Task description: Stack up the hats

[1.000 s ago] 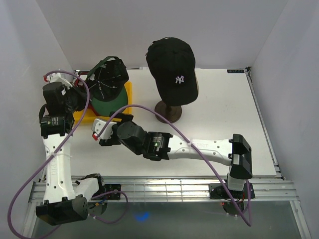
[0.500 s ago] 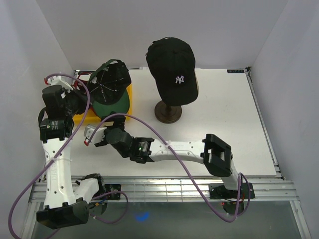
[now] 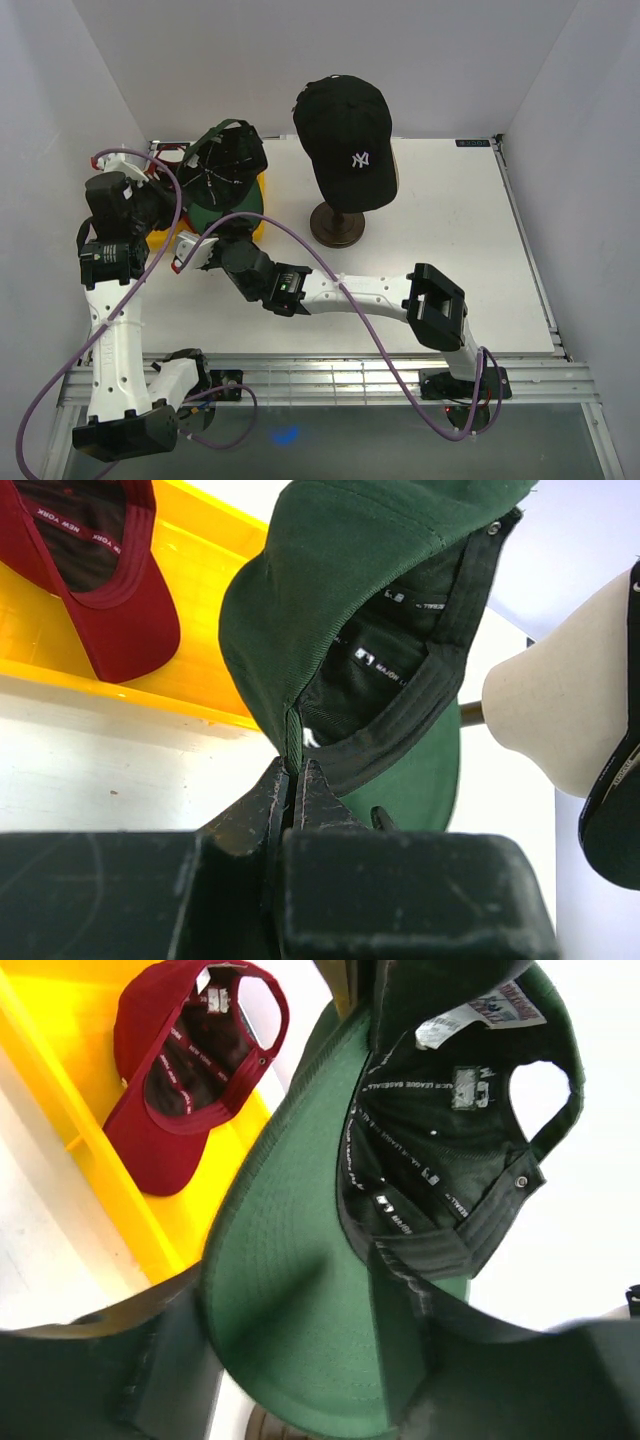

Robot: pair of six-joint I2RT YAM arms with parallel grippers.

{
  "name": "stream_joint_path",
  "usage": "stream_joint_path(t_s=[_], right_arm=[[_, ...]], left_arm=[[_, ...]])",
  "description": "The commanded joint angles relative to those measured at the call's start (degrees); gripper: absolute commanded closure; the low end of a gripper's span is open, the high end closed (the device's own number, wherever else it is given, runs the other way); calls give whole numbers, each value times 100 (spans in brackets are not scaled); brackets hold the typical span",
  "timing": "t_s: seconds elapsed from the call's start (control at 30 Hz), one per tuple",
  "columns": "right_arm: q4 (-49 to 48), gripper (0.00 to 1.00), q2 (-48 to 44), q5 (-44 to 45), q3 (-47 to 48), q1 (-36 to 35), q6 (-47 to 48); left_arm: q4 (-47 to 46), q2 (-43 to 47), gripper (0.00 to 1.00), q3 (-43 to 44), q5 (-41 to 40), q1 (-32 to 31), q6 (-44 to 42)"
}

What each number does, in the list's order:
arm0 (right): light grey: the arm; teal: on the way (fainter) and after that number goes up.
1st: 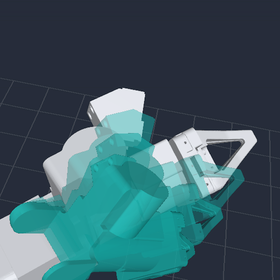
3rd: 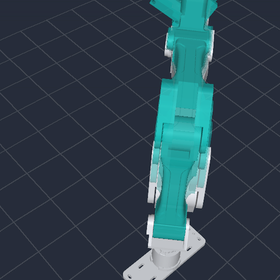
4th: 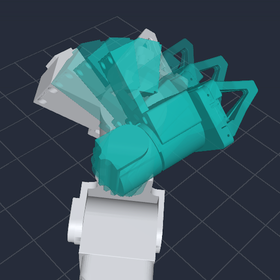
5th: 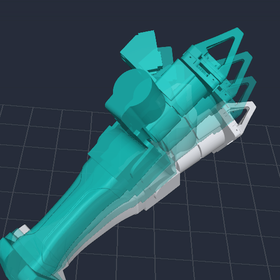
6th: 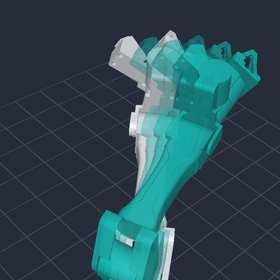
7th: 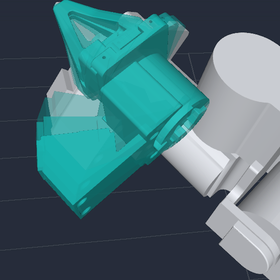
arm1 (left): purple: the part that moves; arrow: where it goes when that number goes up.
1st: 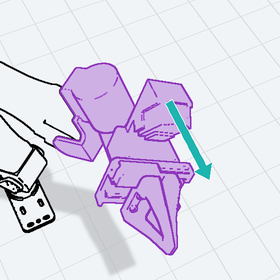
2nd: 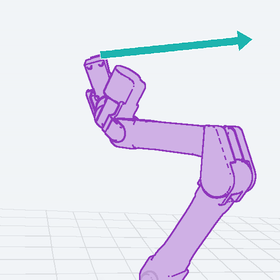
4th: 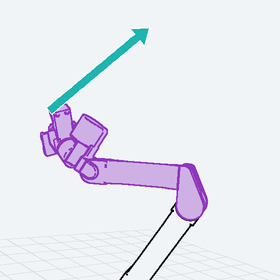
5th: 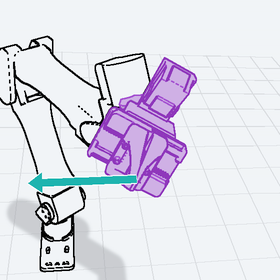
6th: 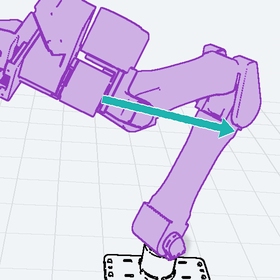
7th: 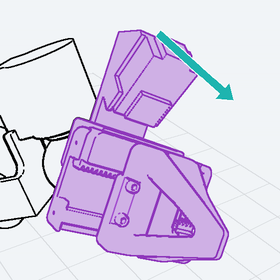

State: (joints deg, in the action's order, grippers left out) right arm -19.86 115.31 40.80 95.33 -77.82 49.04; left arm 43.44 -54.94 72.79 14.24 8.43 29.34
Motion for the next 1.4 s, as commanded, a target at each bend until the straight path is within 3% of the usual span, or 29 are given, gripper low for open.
stream_joint_path(t_s=[0.0,0.03,0.33,0.5,0.57,0.7,0.73,0.83,1.37], right_arm=[[-572,43,-87,78,83,48,97],[-581,53,-113,60,65,56,89],[-599,92,-403,-19,-120,83,-34],[-344,92,-720,-81,-217,92,-568],[-89,92,-851,-89,-164,92,-780],[297,92,-1080,-133,-102,92,-1412],[368,92,-1167,-125,-102,92,-1510],[596,92,-1273,-64,-111,92,-1809],[1327,92,-1546,-177,74,118,-2636]], left_arm=[[-64,106,100,182,114,-51,-34],[-64,106,100,217,123,-52,-34],[-29,80,100,376,167,-96,-51],[-90,80,100,472,220,-104,-69],[-99,71,93,516,263,-104,-69],[-160,88,66,560,369,-104,-69],[-221,123,54,543,430,-104,-69],[-423,228,37,473,544,-113,-69],[-1127,185,23,973,1168,-104,1]])
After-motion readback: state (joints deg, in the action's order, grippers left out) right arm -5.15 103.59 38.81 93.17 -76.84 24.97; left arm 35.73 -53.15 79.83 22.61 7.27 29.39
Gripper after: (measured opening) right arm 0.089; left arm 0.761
